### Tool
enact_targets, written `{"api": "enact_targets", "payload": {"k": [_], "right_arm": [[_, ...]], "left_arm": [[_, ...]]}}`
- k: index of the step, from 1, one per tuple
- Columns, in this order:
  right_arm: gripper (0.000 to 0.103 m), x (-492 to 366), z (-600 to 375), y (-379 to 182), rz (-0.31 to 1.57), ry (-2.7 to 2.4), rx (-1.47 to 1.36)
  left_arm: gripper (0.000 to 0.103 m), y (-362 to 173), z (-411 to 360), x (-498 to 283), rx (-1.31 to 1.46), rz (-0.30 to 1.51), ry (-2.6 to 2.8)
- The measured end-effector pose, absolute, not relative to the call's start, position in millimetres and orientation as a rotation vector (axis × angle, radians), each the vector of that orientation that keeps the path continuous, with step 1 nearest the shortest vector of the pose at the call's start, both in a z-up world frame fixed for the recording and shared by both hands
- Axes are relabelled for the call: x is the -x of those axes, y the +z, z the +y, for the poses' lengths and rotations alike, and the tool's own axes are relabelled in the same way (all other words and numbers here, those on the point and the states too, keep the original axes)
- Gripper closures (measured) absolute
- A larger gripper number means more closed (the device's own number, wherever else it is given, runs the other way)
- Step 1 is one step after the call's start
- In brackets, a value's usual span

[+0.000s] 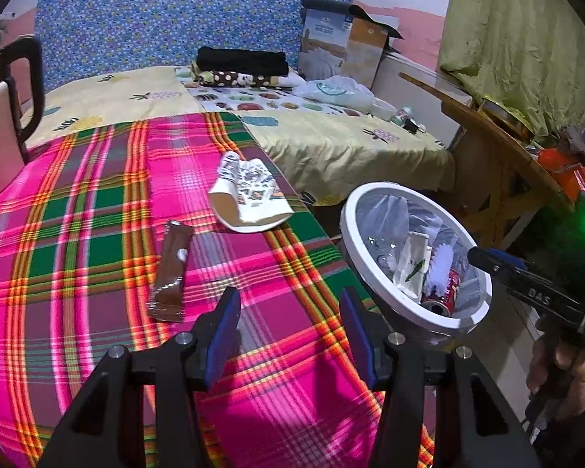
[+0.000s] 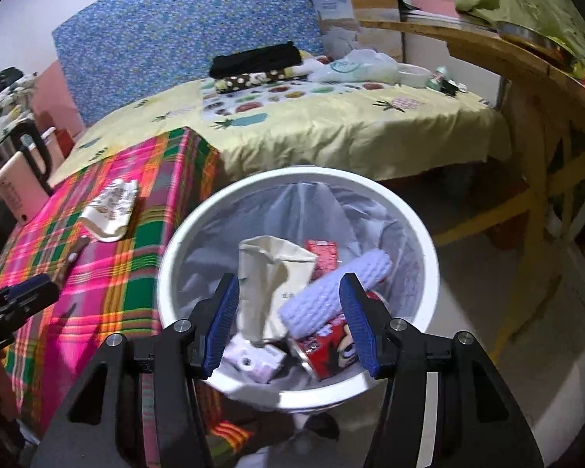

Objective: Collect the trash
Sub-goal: 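Move both open tools back over the table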

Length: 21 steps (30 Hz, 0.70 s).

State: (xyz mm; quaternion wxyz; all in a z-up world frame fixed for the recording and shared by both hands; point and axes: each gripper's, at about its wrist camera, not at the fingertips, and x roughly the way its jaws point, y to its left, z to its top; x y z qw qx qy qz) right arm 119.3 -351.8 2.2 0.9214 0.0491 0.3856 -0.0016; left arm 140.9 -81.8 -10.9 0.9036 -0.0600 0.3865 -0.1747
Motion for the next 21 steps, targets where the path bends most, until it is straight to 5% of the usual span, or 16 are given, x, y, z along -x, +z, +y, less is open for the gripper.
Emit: {"api": "enact_targets", "payload": {"k": [21], "right_arm": [[0.048,-103.5,-284.0,15.7,0.759,0.244,-0.08]], "left_arm": [[0.048,-2.7,-28.8,-103.1,0.149,0.766,-0.188]]}}
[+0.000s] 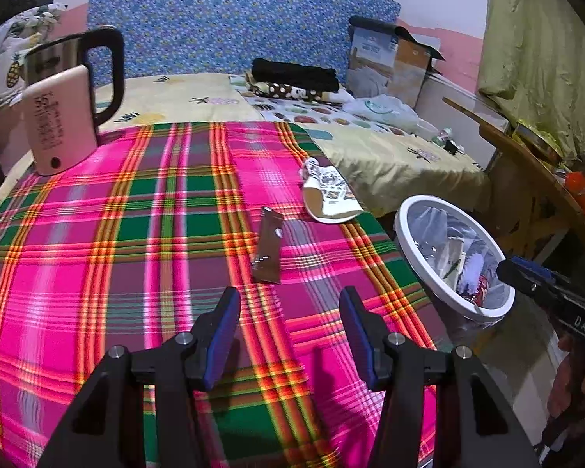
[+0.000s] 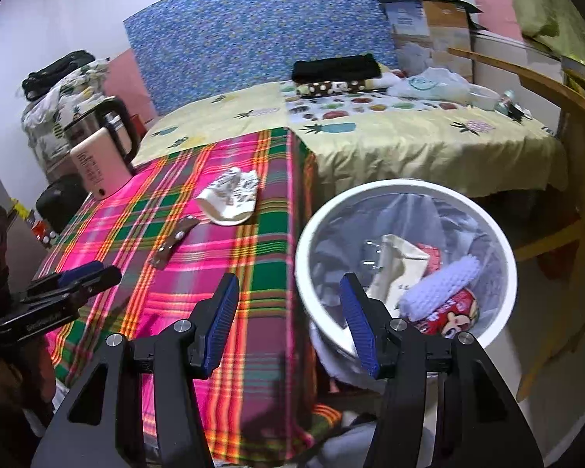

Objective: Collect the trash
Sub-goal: 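Move both open tools back over the table, then grasp the brown snack wrapper with the left tool while the right tool grasps the white printed paper cup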

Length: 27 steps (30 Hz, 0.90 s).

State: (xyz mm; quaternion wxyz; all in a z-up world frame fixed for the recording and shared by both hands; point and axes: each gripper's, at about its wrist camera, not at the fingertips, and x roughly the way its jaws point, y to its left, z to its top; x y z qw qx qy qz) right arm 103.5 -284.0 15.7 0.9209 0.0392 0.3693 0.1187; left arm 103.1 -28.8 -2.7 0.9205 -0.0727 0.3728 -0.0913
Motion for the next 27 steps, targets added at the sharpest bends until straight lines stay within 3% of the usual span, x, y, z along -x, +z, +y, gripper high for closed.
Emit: {"api": "enact_targets", "payload": {"k": [27], "right_arm": [[0.048,-128.1,-244.4,14.8,0.791,0.339,-0.052]], "left_arm": [[0.048,-4.9,-14.5,-117.5,0.128,0.759,-0.122]]}}
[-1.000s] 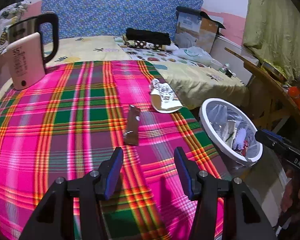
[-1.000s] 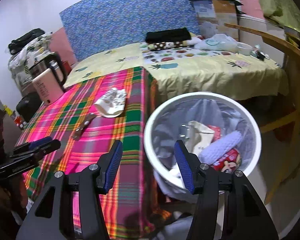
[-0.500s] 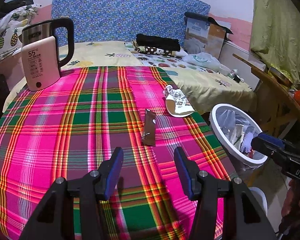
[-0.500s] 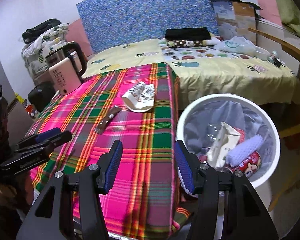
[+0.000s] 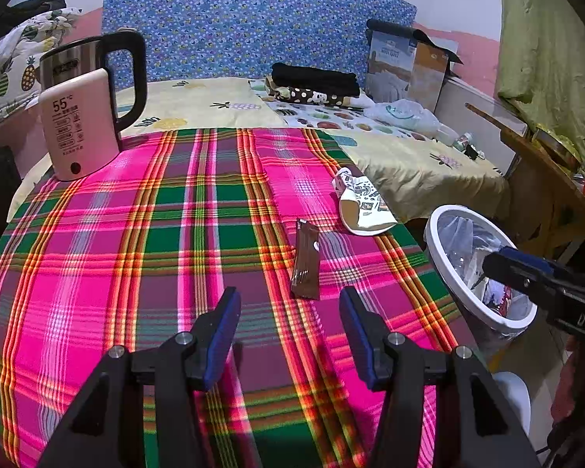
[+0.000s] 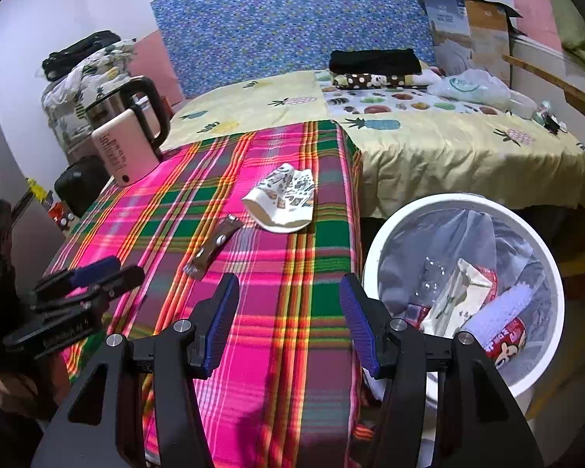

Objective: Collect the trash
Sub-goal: 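Grasp the brown snack wrapper with the left tool while the right tool grasps the white printed paper cup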

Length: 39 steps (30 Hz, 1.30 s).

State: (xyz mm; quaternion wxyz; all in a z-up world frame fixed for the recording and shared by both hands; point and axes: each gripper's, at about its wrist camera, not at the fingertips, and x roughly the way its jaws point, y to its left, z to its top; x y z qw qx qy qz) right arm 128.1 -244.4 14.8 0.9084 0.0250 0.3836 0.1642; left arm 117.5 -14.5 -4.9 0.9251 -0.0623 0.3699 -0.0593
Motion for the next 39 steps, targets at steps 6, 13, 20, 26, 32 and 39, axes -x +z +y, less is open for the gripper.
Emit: {"api": "enact_targets", "payload": {"k": [6,13,20,26,32,39], "right_arm": [[0.048,-142.6,-240.4,18.2,0.792,0.345,-0.045],[0.048,-159.2,-237.3,14.3,0.802,0.355,-0.052],[0.051,-179.1,-236.7,5.7,0.827,0.358,-0.064],[0.054,-202.4,-235.6,-6.6,0.865,0.359,-0.084],[0.057,-223.7,-231.0,-19.7,0.906,0.37,-0.105],[0.068,-244.1,-226.4,-36.9,0.967,0.382,-0.137]], "left_arm": [[0.048,-10.5,-23.5,-138.5,0.118,0.778,-0.15],[0.048,-26.6,-41.1,-167.6,0.091,0.823,-0.169],[0.058,-44.4,-51.7,-185.9,0.062,0.887,-0.163],[0.079,-46.3,-46.6,-187.1,0.05,0.885,-0.135],[0.079,-45.2,-36.4,-188.2,0.08,0.882,-0.125],[0.079,-44.0,-24.4,-190.3,0.1,0.876,-0.099]]}}
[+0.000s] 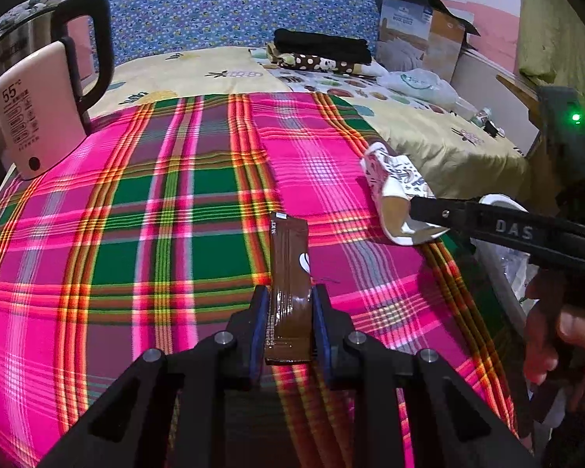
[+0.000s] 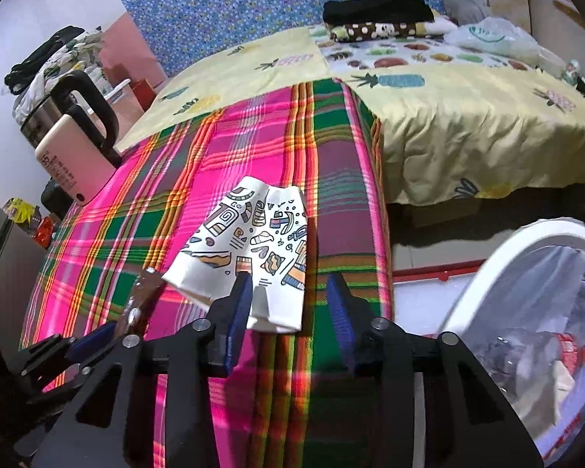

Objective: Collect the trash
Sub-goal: 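Grasp the brown snack wrapper with the left tool while the right tool grasps the white printed paper cup, then carry the wrapper and paper cup over the white bin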

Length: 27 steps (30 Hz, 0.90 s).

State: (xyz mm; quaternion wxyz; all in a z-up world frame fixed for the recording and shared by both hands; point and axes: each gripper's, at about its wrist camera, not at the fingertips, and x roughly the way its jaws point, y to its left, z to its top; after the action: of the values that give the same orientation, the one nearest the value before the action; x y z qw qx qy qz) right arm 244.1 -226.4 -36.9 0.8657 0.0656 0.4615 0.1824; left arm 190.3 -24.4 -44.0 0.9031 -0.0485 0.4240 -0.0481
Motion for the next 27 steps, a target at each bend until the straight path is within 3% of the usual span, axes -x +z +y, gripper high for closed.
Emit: {"api": "enact_targets", "payload": {"k": [3,11,27], "right_arm": [[0.08,-246.8,-223.3,-39.6,0.977,0.399,-0.145],[0.094,-236.9,-223.4,-29.0,0.944,0.412,-0.153],[0.096,-197.6,-233.0,-4.1,0.87,0.407,-0.157]], "left_arm": [[0.079,-44.6,-20.4,-191.4,0.105,0.878,-0.089],[0.079,-39.9,-15.8,-186.3,0.113,0.862,-0.079],[0.079,-10.4,-13.2,-154.4,0.116,0.796,-0.067]]}}
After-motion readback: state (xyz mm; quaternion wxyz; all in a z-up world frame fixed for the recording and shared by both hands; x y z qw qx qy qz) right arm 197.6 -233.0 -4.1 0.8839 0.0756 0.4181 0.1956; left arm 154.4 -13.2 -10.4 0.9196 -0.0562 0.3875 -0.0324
